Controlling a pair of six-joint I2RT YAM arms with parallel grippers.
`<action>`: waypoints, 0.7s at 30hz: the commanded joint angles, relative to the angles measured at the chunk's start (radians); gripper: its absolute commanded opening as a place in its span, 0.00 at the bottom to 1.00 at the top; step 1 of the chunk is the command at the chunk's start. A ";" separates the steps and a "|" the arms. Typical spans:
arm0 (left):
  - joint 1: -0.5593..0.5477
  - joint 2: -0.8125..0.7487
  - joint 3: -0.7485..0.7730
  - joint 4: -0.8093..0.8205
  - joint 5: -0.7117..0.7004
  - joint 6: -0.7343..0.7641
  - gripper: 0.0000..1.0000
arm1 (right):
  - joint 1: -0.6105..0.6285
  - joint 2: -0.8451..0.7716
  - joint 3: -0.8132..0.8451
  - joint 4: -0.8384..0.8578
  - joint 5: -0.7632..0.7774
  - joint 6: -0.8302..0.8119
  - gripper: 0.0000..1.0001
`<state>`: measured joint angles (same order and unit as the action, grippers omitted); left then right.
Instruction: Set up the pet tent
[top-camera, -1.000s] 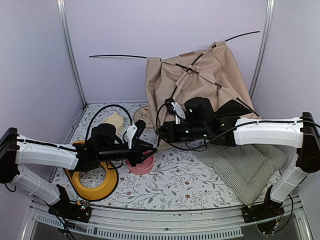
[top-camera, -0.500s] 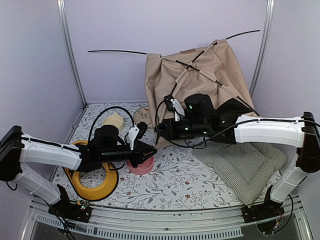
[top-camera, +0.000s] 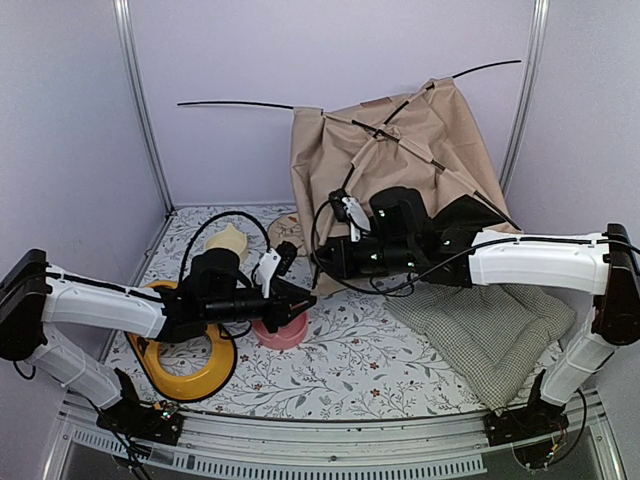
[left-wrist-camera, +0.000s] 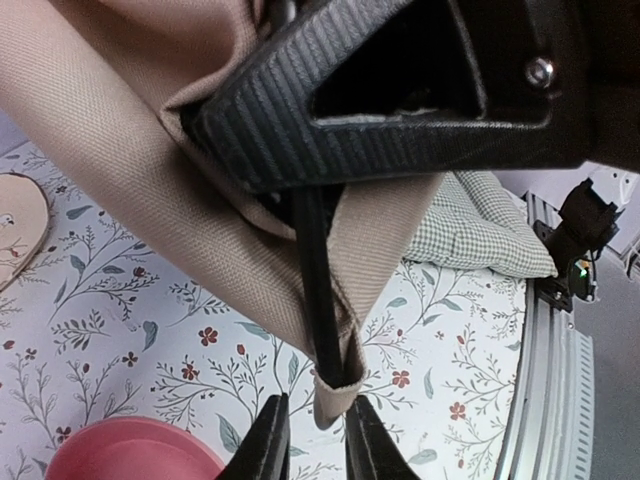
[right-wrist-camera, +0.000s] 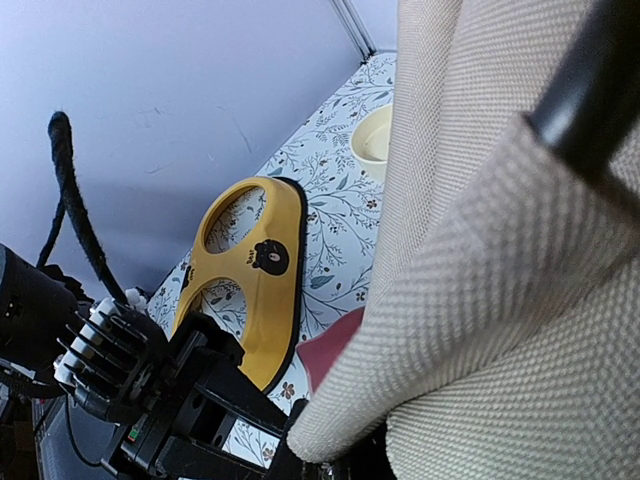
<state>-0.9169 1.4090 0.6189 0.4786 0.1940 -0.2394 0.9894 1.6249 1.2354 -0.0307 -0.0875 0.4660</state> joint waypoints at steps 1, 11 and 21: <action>0.012 0.007 0.030 0.034 -0.004 0.000 0.21 | -0.001 0.003 0.028 0.031 0.011 -0.052 0.00; 0.016 0.016 0.044 0.043 -0.002 -0.004 0.23 | 0.000 0.005 0.024 0.029 0.009 -0.050 0.00; 0.018 0.028 0.053 0.045 0.008 -0.005 0.01 | 0.000 0.000 0.013 0.029 0.016 -0.048 0.00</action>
<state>-0.9123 1.4250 0.6434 0.4984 0.1986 -0.2455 0.9878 1.6257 1.2354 -0.0410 -0.0868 0.4660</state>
